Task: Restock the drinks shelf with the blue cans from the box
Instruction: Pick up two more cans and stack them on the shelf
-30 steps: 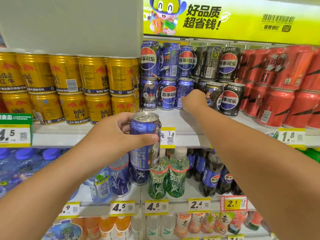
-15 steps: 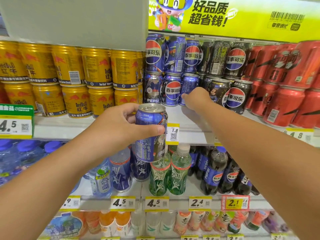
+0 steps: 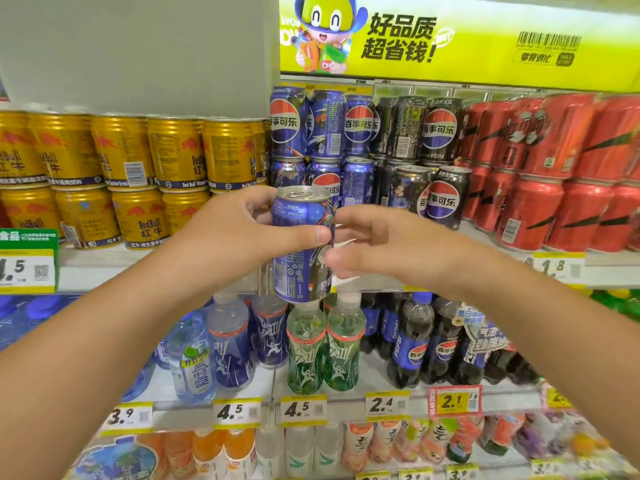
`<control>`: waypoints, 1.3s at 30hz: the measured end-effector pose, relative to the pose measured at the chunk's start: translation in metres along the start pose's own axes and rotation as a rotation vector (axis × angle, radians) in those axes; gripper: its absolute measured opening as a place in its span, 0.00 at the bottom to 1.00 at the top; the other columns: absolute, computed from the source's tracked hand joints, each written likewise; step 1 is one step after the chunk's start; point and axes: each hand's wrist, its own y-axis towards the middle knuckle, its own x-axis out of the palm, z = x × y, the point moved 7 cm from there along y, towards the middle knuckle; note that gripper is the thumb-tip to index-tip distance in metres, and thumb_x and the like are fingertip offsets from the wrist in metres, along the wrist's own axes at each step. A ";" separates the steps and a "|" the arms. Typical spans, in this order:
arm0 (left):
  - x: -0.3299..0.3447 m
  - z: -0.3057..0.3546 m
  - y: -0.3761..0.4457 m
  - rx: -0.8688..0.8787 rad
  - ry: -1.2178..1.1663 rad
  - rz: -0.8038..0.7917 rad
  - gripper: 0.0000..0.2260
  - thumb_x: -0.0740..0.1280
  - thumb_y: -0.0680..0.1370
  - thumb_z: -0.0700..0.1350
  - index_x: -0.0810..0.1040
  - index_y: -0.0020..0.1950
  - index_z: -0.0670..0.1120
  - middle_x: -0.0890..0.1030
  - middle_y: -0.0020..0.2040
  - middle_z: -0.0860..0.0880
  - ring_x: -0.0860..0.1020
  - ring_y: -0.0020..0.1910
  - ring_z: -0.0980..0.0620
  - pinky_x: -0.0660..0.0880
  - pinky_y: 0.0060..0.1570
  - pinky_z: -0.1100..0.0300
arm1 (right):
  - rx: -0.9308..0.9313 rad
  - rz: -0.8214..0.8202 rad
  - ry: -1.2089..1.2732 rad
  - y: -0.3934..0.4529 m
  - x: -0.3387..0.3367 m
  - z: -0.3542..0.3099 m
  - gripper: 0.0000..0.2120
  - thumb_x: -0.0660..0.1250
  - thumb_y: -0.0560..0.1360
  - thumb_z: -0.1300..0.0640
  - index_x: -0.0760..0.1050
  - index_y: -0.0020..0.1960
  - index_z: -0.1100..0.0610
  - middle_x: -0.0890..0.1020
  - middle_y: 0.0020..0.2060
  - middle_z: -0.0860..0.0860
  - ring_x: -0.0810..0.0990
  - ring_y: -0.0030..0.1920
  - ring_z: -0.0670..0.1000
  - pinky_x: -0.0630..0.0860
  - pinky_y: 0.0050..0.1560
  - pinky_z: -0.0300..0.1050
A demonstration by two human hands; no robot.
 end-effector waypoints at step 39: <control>-0.005 -0.031 -0.004 0.233 0.830 -0.075 0.37 0.53 0.66 0.80 0.63 0.75 0.71 0.63 0.70 0.74 0.59 0.70 0.73 0.60 0.67 0.66 | 0.105 0.964 -0.284 0.148 -0.168 -0.006 0.23 0.76 0.72 0.48 0.63 0.35 0.54 0.71 0.32 0.47 0.72 0.31 0.45 0.68 0.32 0.40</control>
